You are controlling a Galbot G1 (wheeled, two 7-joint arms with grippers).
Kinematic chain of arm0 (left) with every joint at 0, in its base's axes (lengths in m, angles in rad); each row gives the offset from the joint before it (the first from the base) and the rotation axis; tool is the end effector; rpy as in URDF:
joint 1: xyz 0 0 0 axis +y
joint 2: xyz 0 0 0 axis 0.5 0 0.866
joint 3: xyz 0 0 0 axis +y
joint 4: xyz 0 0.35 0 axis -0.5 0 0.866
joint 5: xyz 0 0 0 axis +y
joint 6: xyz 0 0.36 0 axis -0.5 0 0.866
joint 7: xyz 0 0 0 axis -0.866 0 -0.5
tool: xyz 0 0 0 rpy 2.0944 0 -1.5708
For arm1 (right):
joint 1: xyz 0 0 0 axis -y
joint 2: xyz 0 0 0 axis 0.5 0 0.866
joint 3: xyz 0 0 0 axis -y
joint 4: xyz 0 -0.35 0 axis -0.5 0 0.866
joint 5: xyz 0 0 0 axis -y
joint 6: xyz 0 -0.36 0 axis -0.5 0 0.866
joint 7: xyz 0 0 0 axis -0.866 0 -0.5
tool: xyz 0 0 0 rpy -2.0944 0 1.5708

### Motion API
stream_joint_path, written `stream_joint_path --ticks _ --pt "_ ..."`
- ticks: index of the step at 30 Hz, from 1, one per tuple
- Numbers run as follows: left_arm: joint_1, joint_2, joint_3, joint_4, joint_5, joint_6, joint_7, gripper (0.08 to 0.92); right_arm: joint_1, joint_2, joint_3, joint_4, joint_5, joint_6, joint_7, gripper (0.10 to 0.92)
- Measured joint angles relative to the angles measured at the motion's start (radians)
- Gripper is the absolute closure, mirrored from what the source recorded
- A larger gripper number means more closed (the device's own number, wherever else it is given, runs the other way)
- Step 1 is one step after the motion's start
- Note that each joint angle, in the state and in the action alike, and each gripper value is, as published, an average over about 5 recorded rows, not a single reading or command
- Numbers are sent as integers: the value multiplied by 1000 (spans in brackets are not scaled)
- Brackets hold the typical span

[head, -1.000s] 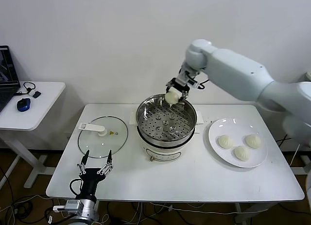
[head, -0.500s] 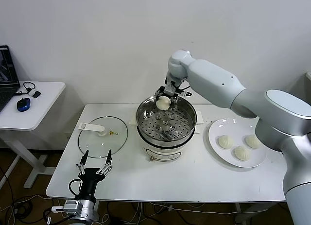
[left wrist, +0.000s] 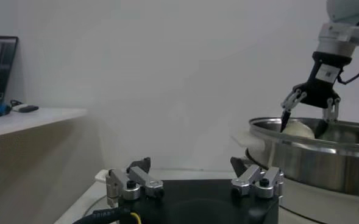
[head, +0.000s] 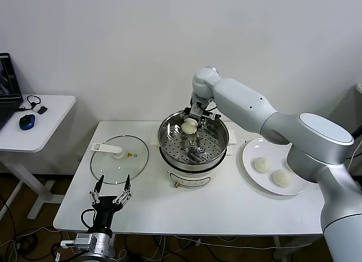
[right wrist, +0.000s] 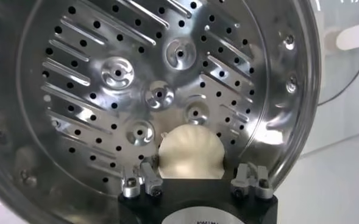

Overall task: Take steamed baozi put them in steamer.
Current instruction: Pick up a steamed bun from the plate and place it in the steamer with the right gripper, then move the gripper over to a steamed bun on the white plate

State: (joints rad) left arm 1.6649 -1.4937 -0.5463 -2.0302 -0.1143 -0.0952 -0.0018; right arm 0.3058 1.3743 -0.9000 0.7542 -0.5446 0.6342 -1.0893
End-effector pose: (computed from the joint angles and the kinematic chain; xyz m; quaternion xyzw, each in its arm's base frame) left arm 0.1534 0.0220 -0.3411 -0.0037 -0.9993 0.0183 0.0315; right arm 0.6407 0.1196 -0.1048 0.6061 -0.1746 0.7744 0.0492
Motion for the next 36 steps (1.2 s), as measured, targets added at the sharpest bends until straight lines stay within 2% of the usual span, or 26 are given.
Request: stream_joint_path --ticks 4,11,19,26,36 --pt "0 0 0 1 0 0 0 177 -11 5 15 -12 -25 10 6 331" --pt "-2 0 1 4 -1 0 0 177 -21 8 38 -19 -53 28 13 212" --pt "-3 0 4 4 -1 1 0 177 -6 -11 35 -1 -27 35 1 203" --pt "0 0 5 2 -2 1 -1 177 56 -85 -40 86 117 -4 -32 203" --pt "-1 1 23 -5 1 2 -6 177 229 -276 -220 216 436 -159 -61 203"
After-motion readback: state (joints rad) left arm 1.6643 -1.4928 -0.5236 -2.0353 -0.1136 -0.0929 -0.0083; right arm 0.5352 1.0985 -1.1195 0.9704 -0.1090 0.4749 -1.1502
